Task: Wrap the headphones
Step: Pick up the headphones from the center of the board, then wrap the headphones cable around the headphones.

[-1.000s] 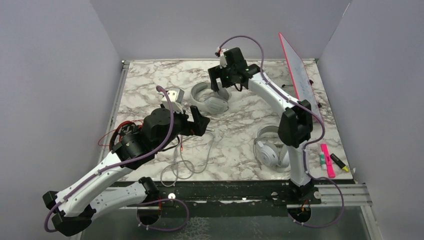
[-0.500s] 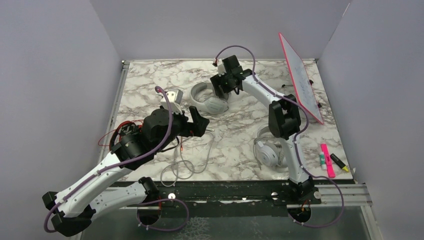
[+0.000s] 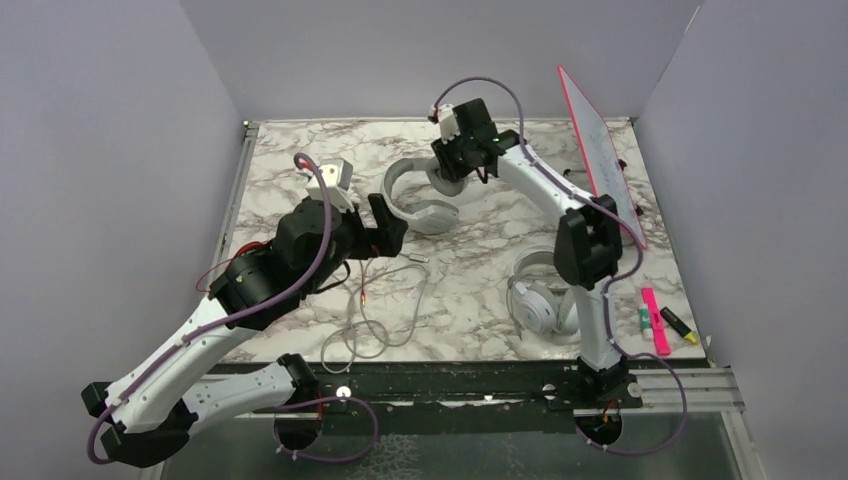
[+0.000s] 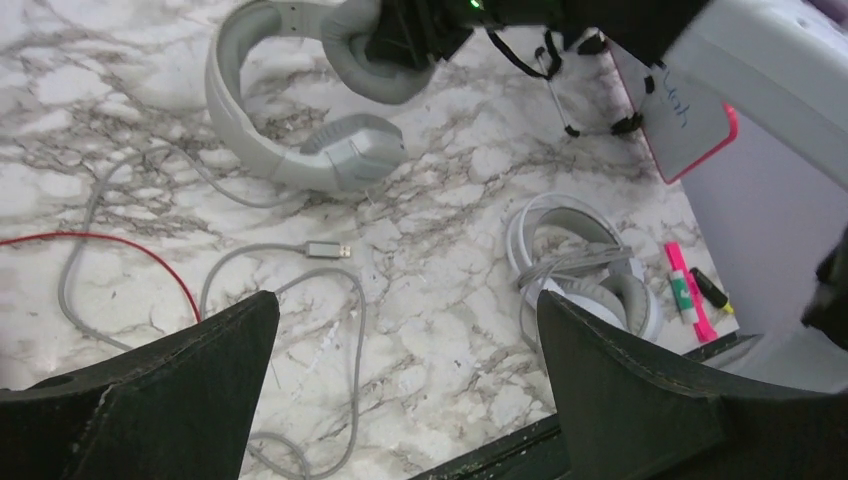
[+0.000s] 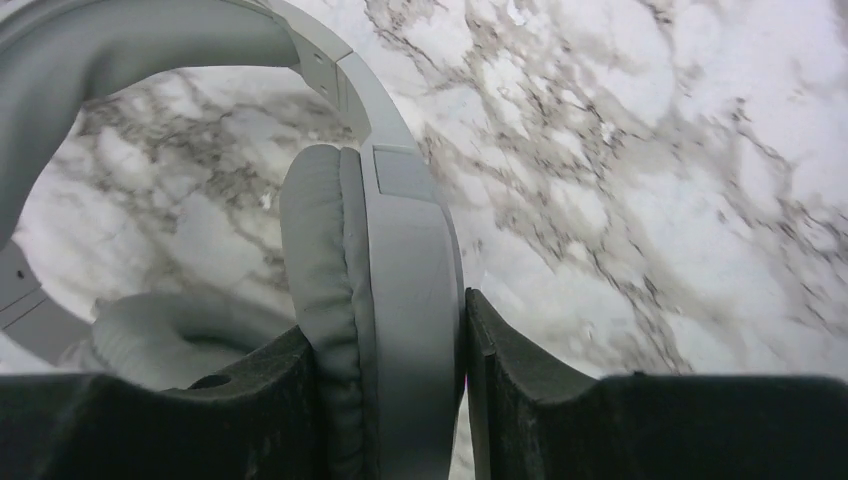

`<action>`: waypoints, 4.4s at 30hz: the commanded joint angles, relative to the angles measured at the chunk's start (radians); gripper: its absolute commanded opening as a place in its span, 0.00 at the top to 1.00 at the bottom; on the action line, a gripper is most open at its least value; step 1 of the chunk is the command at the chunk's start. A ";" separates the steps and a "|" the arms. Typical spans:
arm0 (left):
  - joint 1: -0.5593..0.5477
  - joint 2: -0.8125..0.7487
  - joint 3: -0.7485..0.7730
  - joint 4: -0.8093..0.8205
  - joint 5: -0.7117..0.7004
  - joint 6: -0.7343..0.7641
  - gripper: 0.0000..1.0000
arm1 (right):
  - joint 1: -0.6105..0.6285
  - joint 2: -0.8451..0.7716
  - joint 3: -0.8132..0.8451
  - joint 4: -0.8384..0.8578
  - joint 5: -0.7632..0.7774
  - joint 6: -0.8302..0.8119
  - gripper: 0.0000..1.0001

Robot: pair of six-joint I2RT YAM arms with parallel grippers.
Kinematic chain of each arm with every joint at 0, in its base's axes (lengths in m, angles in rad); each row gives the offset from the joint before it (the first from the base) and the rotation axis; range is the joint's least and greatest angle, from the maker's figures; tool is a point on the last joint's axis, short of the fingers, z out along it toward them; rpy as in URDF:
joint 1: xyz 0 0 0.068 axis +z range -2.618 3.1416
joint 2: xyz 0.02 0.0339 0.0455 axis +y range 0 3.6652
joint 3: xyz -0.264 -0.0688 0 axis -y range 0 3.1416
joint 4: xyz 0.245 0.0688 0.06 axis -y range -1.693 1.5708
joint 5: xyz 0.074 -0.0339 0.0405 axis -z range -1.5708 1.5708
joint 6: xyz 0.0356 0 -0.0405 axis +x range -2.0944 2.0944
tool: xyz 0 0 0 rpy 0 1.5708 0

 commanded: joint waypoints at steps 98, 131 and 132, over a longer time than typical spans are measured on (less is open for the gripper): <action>0.677 0.463 0.779 0.315 0.782 -0.420 1.00 | 0.065 -0.836 -1.199 1.475 -0.771 0.544 0.03; 0.679 0.474 0.738 0.557 0.944 -0.579 1.00 | 0.298 -0.514 -1.183 1.952 -0.637 0.703 0.47; 0.679 0.471 0.717 0.595 0.964 -0.599 1.00 | 0.299 -0.510 -1.180 1.952 -0.628 0.705 0.50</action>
